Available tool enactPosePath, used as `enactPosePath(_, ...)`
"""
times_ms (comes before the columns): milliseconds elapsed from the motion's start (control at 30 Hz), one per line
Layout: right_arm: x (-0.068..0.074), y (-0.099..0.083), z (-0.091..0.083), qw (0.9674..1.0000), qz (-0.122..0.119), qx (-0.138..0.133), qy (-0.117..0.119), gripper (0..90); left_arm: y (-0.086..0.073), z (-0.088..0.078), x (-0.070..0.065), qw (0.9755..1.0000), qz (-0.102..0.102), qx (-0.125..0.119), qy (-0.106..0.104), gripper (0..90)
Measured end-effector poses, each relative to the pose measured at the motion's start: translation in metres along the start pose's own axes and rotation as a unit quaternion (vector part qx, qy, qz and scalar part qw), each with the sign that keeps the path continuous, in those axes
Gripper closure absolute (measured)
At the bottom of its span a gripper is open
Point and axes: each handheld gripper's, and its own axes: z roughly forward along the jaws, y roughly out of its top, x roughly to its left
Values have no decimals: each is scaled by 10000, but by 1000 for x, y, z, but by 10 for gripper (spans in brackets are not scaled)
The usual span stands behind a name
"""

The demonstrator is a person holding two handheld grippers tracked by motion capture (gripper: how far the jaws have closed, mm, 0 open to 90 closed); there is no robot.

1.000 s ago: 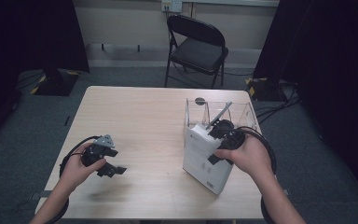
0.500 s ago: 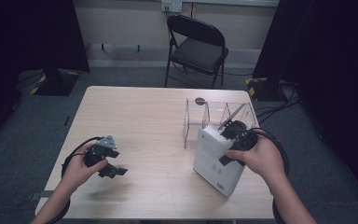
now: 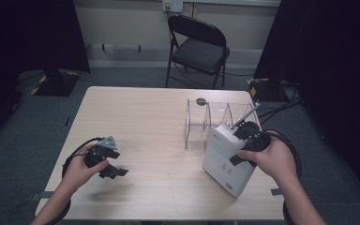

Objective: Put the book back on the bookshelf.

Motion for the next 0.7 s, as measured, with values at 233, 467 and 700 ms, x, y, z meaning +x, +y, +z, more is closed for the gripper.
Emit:
enactPosePath(233, -6, -9, -4, 9999, 91, 54, -43, 526, -1, 2, 1, 10000, 14, 68, -20, 179)
enactPosePath(467, -13, -19, -4, 9997, 233, 28, -2, 526, -1, 4, 0, 10000, -28, 67, -21, 179)
enactPosePath(700, -18, -23, -4, 9994, 340, 15, -75, 526, -2, 6, 1, 9999, -67, 92, -27, 177)
